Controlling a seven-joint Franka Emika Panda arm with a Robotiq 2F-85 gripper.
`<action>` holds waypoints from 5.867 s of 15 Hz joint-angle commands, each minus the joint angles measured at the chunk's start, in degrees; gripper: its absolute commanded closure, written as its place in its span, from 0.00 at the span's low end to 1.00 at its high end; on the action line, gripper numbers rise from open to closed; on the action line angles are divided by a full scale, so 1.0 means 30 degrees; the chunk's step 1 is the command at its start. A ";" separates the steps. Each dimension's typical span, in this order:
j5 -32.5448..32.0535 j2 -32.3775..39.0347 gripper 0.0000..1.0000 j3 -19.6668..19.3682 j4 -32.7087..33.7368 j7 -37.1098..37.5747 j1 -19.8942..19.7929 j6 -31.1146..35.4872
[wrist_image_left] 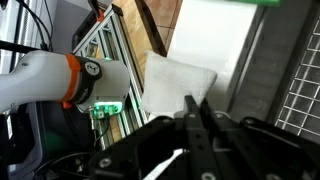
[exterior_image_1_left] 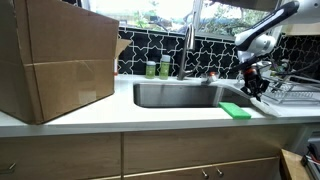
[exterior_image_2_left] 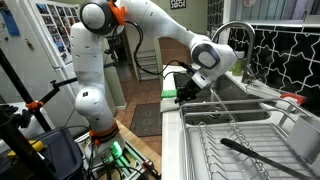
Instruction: Move the sponge to the opposite side of the sink
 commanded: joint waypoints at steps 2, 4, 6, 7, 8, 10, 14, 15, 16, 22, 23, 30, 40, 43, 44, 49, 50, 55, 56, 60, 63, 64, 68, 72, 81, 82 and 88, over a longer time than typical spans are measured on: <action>-0.0201 0.0363 0.76 -0.0251 -0.0001 0.0160 0.0161 0.0191; -0.0059 0.0387 0.65 -0.0288 0.0031 0.0152 0.0120 0.0329; 0.0030 0.0289 0.50 -0.0338 0.0067 0.0120 0.0087 0.0573; -0.0047 0.0220 0.44 -0.0372 0.0084 0.0133 0.0098 0.0798; 0.0063 0.0165 0.37 -0.0407 0.0139 0.0130 0.0066 0.1018; 0.0178 0.0090 0.22 -0.0453 0.0239 0.0154 0.0042 0.1395; 0.1255 0.0157 0.00 -0.0243 0.0848 -0.0010 0.0098 0.1823; 0.1637 0.0228 0.00 -0.0111 0.1045 -0.0250 0.0137 0.1773; 0.2103 0.0510 0.00 0.0066 0.1394 -0.0398 0.0198 0.1673; 0.3872 0.2812 0.00 0.1083 0.3372 -0.0326 0.0635 0.0461; 0.3968 0.3272 0.00 0.1242 0.3725 -0.0409 0.0665 0.0092; 0.3695 0.4519 0.00 0.1484 0.4559 -0.0187 0.0980 -0.1239; 0.3956 0.5068 0.24 0.1673 0.4766 0.0155 0.1377 -0.1418; 0.3906 0.5169 0.45 0.1689 0.4775 0.0136 0.1465 -0.1454; 0.3899 0.5189 0.54 0.1688 0.4777 0.0143 0.1484 -0.1459; 0.3853 0.5132 0.92 0.1614 0.4736 0.0194 0.1481 -0.1553; 0.3834 0.5075 0.95 0.1592 0.4724 0.0203 0.1485 -0.1593; 0.3774 0.4700 0.95 0.1524 0.4624 0.0165 0.1486 -0.1702; 0.3754 0.4638 0.95 0.1508 0.4603 0.0192 0.1496 -0.1702; 0.3433 0.3378 0.95 0.1188 0.3906 0.0386 0.1630 -0.1088; 0.2685 0.1471 0.95 0.0709 0.3143 0.0533 0.1817 0.0038; 0.2273 0.0778 0.95 0.0597 0.2901 0.0530 0.1890 0.0540; -0.0092 -0.2155 0.95 0.0487 0.2184 0.0276 0.1960 0.2469; -0.0953 -0.2319 0.95 0.0798 0.3442 0.0199 0.1585 0.2492; -0.1774 -0.3021 0.95 0.0735 0.3493 0.0846 0.1411 0.4466; -0.1929 -0.2479 0.95 0.0602 0.4122 0.0997 0.1257 0.5185; -0.2997 -0.0463 0.96 0.0304 0.6433 -0.0858 0.0745 0.9690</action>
